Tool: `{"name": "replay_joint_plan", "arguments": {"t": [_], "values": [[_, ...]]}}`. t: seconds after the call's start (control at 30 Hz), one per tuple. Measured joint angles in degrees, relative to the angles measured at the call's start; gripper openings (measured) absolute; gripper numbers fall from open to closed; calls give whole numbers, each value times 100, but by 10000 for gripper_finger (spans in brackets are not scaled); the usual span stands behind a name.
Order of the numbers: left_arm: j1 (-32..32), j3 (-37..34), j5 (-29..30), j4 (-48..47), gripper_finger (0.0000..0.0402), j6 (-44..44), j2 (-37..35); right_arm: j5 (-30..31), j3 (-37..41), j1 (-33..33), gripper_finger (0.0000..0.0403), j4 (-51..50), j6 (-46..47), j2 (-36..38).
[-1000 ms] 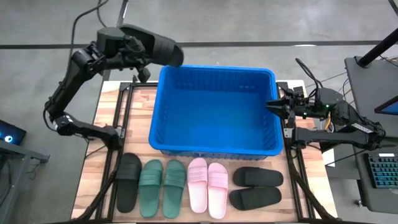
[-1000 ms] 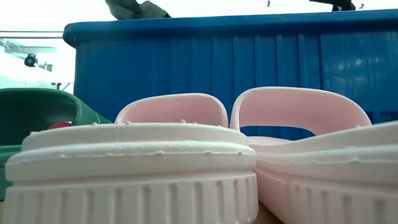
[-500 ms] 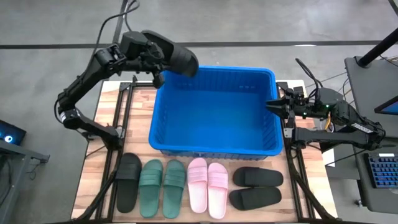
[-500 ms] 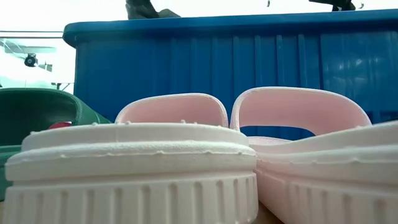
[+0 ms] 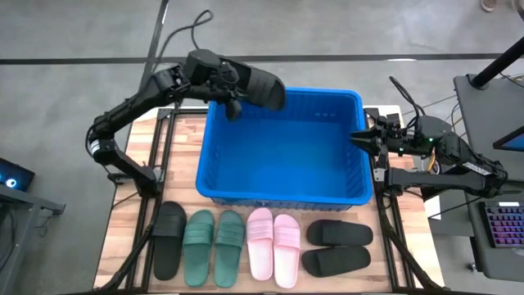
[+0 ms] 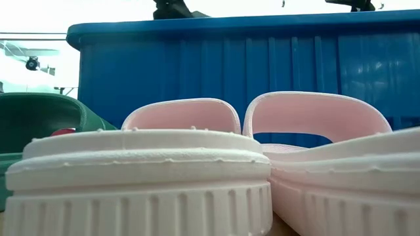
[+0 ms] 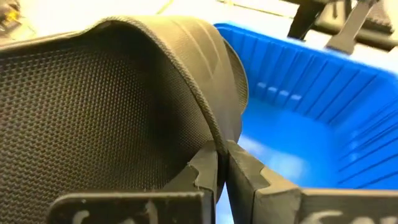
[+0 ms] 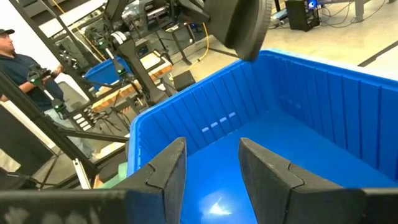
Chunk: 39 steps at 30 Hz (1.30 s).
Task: Pick and place slides into bin
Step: Put the black slipper into the blue bin
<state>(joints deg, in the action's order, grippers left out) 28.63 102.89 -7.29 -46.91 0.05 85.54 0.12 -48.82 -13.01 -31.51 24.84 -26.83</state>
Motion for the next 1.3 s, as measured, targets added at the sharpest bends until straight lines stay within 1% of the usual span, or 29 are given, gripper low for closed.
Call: {"name": "replay_joint_plan", "arguments": {"t": [0.27,0.47,0.83,0.93,1.0,1.1,1.3], "values": [[-484,-17,-7,421,0,-1388,441,0,0,-1,139,0,22,0],[-639,-72,75,911,0,-2529,708,0,0,-1,139,-2,17,0],[-650,-344,564,845,0,-3080,1130,0,19,0,139,-7,0,0],[-658,-597,757,936,0,-3451,1136,0,25,-1,139,-7,0,2],[-668,-817,772,1163,0,-3656,1136,0,31,-1,139,-15,-1,2],[-671,-1123,789,1512,0,-3753,1118,0,32,1,139,-23,-55,2],[-654,-1635,814,1855,0,-4012,1103,0,33,1,139,-24,-150,2]]}}
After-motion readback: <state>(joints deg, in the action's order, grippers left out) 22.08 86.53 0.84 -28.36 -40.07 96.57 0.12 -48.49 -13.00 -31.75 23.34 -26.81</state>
